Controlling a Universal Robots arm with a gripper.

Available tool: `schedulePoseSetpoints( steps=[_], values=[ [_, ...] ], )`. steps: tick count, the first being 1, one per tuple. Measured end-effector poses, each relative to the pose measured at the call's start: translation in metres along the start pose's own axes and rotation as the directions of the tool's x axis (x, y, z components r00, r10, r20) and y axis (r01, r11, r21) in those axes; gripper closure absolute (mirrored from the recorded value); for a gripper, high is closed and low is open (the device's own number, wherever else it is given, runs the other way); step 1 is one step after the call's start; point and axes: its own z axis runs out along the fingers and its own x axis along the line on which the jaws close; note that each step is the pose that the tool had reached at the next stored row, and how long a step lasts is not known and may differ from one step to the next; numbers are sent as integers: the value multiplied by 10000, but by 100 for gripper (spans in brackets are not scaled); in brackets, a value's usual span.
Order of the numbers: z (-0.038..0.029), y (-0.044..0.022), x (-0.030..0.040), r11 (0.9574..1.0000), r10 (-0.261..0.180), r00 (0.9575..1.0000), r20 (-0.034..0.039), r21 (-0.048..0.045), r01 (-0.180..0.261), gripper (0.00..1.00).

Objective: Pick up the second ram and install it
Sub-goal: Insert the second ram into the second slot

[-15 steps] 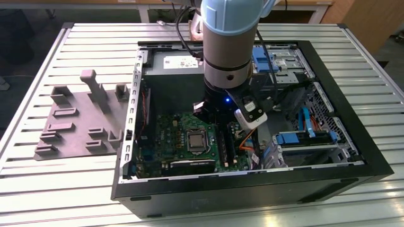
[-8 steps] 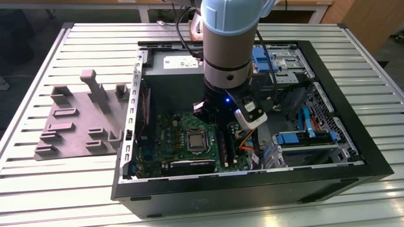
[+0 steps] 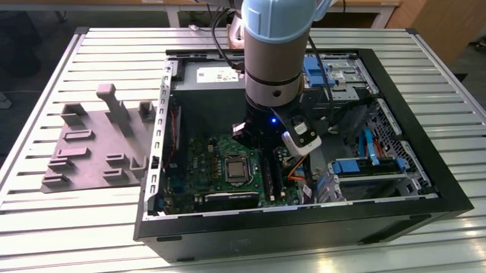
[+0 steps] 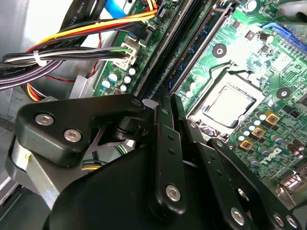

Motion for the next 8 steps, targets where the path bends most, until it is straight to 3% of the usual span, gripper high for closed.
schedulePoseSetpoints(
  steps=[5,8],
  values=[
    [1,0,0,10000,0,10000,0,-2,0,74],
    [-84,0,-6,10000,0,10000,0,-1,0,74]
  ],
)
